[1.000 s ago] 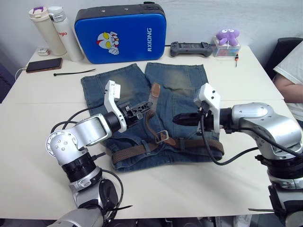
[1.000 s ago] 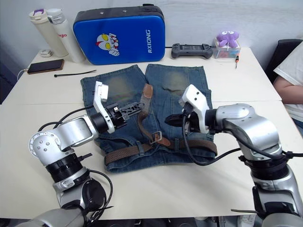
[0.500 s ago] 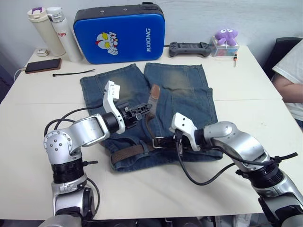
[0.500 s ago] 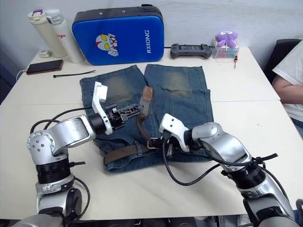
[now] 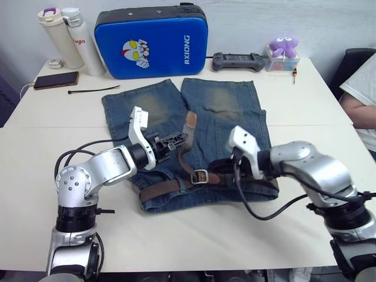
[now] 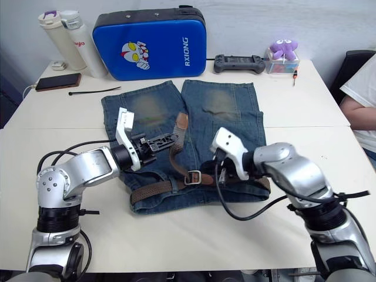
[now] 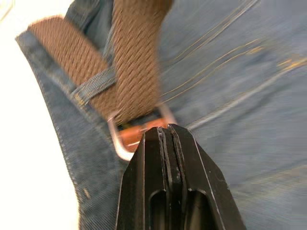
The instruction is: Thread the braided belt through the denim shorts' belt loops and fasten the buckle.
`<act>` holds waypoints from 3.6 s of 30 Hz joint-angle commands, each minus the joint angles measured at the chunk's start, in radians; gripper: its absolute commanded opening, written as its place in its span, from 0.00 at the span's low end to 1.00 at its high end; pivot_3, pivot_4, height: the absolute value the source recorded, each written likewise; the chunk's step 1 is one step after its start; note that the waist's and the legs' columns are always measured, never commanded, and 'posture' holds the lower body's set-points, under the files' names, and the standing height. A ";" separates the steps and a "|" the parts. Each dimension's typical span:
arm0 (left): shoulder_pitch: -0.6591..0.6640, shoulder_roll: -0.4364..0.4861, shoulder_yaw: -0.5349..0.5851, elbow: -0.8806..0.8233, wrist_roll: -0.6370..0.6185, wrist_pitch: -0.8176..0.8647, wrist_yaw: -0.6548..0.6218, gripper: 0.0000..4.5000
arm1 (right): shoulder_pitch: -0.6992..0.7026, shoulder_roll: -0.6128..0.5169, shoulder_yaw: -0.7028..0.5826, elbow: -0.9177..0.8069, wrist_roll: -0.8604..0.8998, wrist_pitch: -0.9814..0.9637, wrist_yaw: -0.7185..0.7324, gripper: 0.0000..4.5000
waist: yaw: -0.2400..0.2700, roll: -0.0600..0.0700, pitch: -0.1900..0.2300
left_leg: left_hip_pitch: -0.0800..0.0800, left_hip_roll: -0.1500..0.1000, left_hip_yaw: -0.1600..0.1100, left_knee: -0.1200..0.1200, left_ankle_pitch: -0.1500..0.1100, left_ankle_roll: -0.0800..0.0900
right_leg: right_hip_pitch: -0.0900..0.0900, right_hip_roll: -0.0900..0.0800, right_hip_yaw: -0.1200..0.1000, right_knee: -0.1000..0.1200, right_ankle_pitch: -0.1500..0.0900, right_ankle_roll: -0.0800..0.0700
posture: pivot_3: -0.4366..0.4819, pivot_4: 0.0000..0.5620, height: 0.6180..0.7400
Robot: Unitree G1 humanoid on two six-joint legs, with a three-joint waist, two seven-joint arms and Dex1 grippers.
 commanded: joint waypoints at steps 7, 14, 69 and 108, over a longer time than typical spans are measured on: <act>-0.014 0.053 -0.058 -0.042 -0.024 -0.034 -0.064 0.00 | 0.016 -0.006 0.052 -0.011 -0.014 -0.022 0.007 0.01 | -0.001 0.000 0.000 | 0.000 0.000 0.000 0.000 0.000 0.000 | 0.000 0.000 0.000 0.000 0.000 0.000 | 0.48 0.27 0.99; -0.007 0.077 -0.076 -0.054 -0.027 -0.057 -0.067 0.00 | 0.040 0.024 0.109 0.018 -0.056 -0.055 -0.009 0.01 | -0.001 0.000 0.000 | 0.000 0.000 0.000 0.000 0.000 0.000 | 0.000 0.000 0.000 -0.001 0.000 0.000 | 0.48 0.27 0.99; 0.087 0.188 -0.024 0.006 0.148 -0.066 -0.246 0.00 | 0.046 0.238 0.028 0.254 0.036 -0.070 0.050 0.01 | -0.003 0.000 0.000 | 0.002 0.000 -0.001 -0.004 0.000 0.001 | 0.002 0.000 0.000 -0.005 0.000 0.000 | 0.48 0.27 0.99; -0.129 0.134 -0.071 0.095 0.270 0.088 -0.525 0.00 | 0.063 0.244 0.239 0.316 -0.078 -0.022 0.119 0.01 | -0.031 -0.005 -0.004 | 0.015 0.000 0.000 -0.018 0.002 -0.002 | 0.010 0.000 0.000 -0.010 0.000 0.000 | 0.48 0.27 0.99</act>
